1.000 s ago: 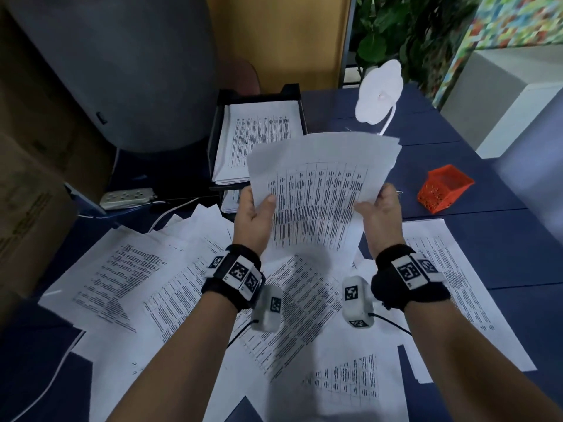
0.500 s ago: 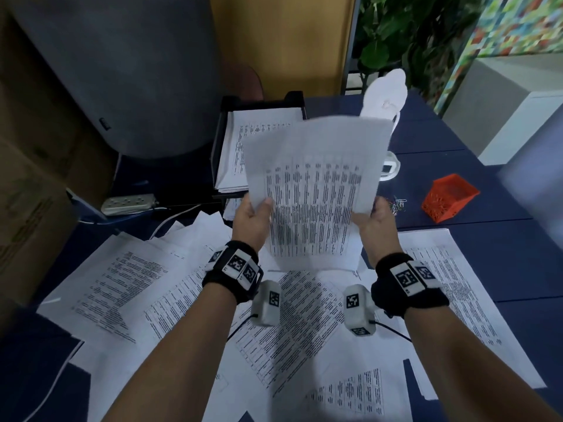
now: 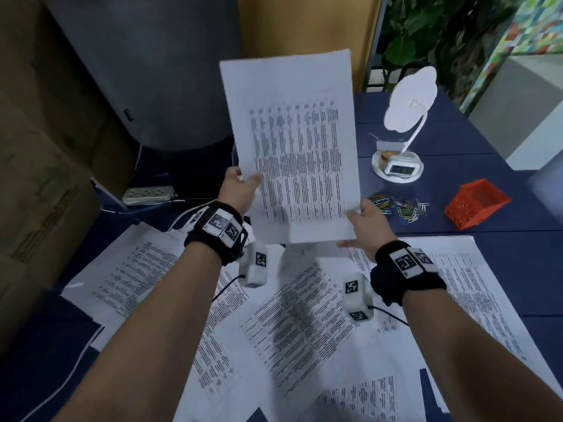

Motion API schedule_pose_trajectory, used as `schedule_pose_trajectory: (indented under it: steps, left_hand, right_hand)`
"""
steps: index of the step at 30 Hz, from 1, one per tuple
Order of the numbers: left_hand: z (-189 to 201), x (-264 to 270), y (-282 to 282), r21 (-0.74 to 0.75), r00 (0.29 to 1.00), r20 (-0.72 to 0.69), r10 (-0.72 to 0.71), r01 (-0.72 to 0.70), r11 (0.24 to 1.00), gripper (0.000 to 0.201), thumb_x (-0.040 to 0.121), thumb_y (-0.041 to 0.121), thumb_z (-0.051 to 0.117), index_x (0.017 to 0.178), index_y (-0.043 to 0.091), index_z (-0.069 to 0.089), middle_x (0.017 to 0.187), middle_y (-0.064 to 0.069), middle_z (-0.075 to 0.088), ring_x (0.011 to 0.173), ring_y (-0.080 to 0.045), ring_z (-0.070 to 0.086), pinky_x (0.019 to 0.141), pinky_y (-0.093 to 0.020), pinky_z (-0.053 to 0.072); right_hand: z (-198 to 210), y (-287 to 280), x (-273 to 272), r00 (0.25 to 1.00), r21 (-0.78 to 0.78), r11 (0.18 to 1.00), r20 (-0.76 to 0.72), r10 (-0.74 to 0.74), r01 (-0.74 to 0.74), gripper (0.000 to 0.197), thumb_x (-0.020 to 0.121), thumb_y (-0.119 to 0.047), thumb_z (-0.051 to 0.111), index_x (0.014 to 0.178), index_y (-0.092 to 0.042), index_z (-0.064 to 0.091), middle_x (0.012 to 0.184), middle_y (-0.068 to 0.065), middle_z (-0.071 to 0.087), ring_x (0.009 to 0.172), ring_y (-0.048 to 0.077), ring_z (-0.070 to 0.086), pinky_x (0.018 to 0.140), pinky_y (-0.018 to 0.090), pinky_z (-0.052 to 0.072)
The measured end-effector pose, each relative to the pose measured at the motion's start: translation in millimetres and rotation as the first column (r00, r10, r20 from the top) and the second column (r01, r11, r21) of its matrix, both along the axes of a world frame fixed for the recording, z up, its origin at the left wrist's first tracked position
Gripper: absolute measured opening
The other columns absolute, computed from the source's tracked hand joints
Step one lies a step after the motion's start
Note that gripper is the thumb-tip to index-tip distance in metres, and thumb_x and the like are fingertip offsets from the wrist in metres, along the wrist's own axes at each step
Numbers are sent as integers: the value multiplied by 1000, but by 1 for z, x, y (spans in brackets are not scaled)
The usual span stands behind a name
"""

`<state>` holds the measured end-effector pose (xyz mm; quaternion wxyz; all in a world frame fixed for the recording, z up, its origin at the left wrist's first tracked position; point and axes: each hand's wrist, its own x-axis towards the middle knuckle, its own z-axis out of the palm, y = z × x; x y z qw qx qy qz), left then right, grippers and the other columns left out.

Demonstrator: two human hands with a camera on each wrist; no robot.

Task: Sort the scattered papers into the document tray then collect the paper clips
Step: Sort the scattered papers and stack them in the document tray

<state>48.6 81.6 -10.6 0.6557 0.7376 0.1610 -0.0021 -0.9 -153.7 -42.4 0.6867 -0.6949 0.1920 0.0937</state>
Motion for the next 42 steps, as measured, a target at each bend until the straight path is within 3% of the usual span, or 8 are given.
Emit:
schedule_pose_trajectory:
  steps: [6,9,11,14,20,32,38,42]
  left_hand:
    - [-16,-16,2,183,982,-104,-155,172,968,62,83,2,62,134,12,28,102,-8,53,96,-29,60,86,-41,54]
    - [-13,-10,4,243,998,4,-61,58,968,76,83,-3,59,143,25,21,110,-8,52,80,-23,61,65,-35,58]
    - [-9,1,7,334,994,107,-6,-30,942,55,87,0,58,131,24,34,100,-6,57,71,-20,61,62,-38,59]
    - [-6,23,10,511,987,150,-53,-32,859,17,90,7,56,105,17,55,106,-10,62,86,-25,63,79,-41,56]
    - [-10,56,11,622,983,20,-185,133,772,55,85,10,66,136,10,46,141,-8,42,128,-23,43,108,-31,36]
    - [-31,63,6,959,966,-149,-210,193,210,42,91,49,51,109,14,68,149,-5,26,132,-29,25,107,-46,25]
    - [-39,44,4,931,948,-165,-272,241,274,41,97,37,31,111,12,60,118,-5,54,115,-26,45,98,-45,33]
    - [-54,16,1,914,938,-175,-301,268,304,49,97,40,38,141,18,32,150,-4,27,141,-23,18,110,-48,19]
  right_hand:
    - [19,18,29,996,-22,999,91,-25,27,17,99,-7,40,114,-9,47,125,11,51,98,28,55,53,34,59]
    - [22,24,47,991,-33,999,137,-9,14,24,95,3,39,111,-13,48,119,9,57,90,22,60,48,24,54]
    - [24,27,60,987,-66,998,163,-11,22,31,91,10,39,111,-11,49,117,8,58,83,18,62,49,21,53]
    - [24,30,79,979,-122,990,200,-39,64,31,87,14,42,109,-8,50,111,8,59,73,17,62,51,24,57]
    - [15,30,112,965,-354,917,241,-101,185,34,82,8,57,106,-16,50,98,5,60,67,14,62,75,37,58]
    - [14,32,119,984,-830,557,90,155,-12,25,83,1,50,98,2,70,103,16,68,101,31,61,86,32,51]
    - [9,28,100,968,-849,509,-11,252,-142,27,88,-9,50,106,-8,70,110,13,66,103,31,61,80,28,46]
    - [-1,15,71,939,-775,632,212,271,-7,28,87,-8,53,109,-9,70,110,16,64,101,30,61,89,28,45]
